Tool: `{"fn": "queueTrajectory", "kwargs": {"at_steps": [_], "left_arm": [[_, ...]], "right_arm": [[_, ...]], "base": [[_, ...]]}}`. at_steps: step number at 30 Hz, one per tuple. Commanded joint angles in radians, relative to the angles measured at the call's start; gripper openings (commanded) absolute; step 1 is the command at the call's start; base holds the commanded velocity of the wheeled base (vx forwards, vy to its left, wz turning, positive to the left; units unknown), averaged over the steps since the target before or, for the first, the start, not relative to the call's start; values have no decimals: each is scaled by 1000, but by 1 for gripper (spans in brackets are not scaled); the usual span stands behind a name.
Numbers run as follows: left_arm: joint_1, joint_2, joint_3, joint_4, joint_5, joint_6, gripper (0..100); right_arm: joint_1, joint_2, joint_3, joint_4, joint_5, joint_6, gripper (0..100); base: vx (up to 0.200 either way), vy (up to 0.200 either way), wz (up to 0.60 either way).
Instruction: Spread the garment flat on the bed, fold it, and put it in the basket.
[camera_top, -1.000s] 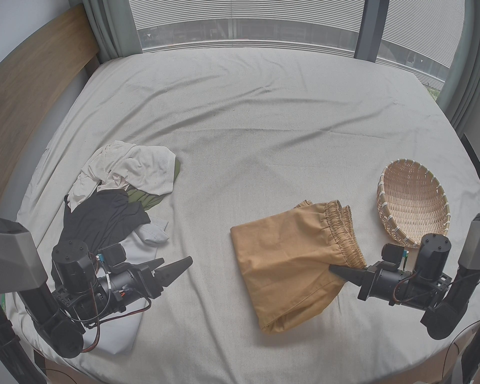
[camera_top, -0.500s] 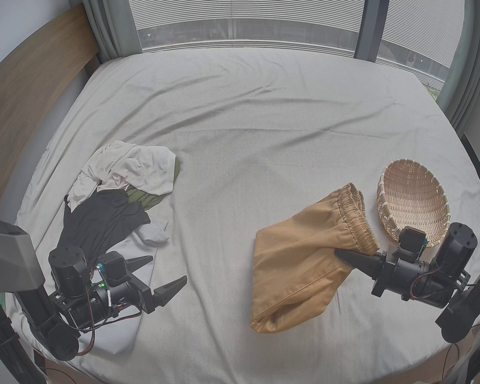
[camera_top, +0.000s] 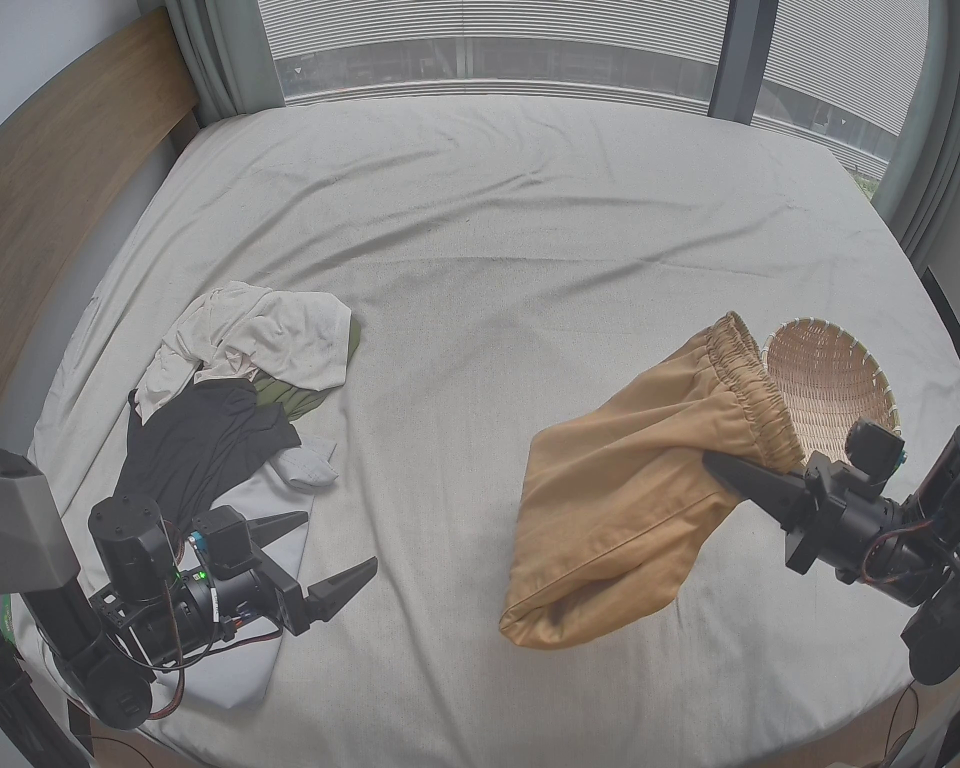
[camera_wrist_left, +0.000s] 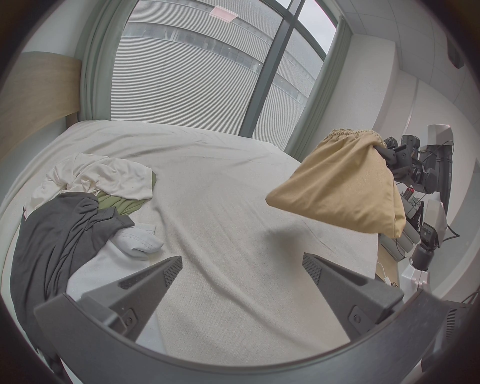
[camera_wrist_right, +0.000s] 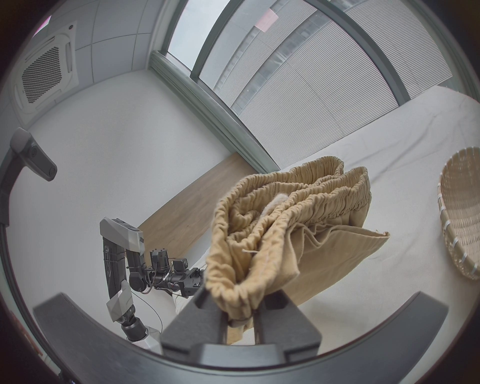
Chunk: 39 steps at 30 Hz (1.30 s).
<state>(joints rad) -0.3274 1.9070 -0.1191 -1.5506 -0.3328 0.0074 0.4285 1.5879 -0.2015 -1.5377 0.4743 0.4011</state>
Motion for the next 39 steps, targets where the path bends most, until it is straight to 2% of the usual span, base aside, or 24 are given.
{"fn": "queueTrajectory", "kwargs": {"at_steps": [1,10,12,13,18,19,24,26,27,32,39], "left_arm": [[-8,-5,3,0,1,0,100],[-8,-5,3,0,0,0,100],[-8,-5,1,0,1,0,100],[-8,-5,3,0,0,0,100],[-8,-5,3,0,0,-1,100],[-8,-5,3,0,0,-1,100],[-18,-3,4,0,0,-1,100],[-18,-3,4,0,0,-1,100],[-22,-3,6,0,1,-1,100],[-22,-2,6,0,0,-1,100],[-32,-2,9,0,1,-1,100]], "right_arm": [[-71,-28,-12,-1,-2,-24,0],[-271,-22,-65,-1,0,-87,0],[-295,-20,-70,1,0,-99,0],[-341,-19,-87,-1,3,-126,0],[-410,-12,-111,1,3,-137,0],[-464,6,-138,1,3,-139,0],[-579,67,-213,1,1,-139,0],[-579,67,-213,1,1,-139,0],[-636,112,-260,-1,-2,-137,0],[-709,185,-323,-1,-13,-137,0],[-768,261,-331,1,-17,-140,0]], "base": [[0,0,0],[0,0,0],[0,0,0],[0,0,0],[0,0,0],[0,0,0],[0,0,0],[0,0,0],[0,0,0],[0,0,0],[0,0,0]]}}
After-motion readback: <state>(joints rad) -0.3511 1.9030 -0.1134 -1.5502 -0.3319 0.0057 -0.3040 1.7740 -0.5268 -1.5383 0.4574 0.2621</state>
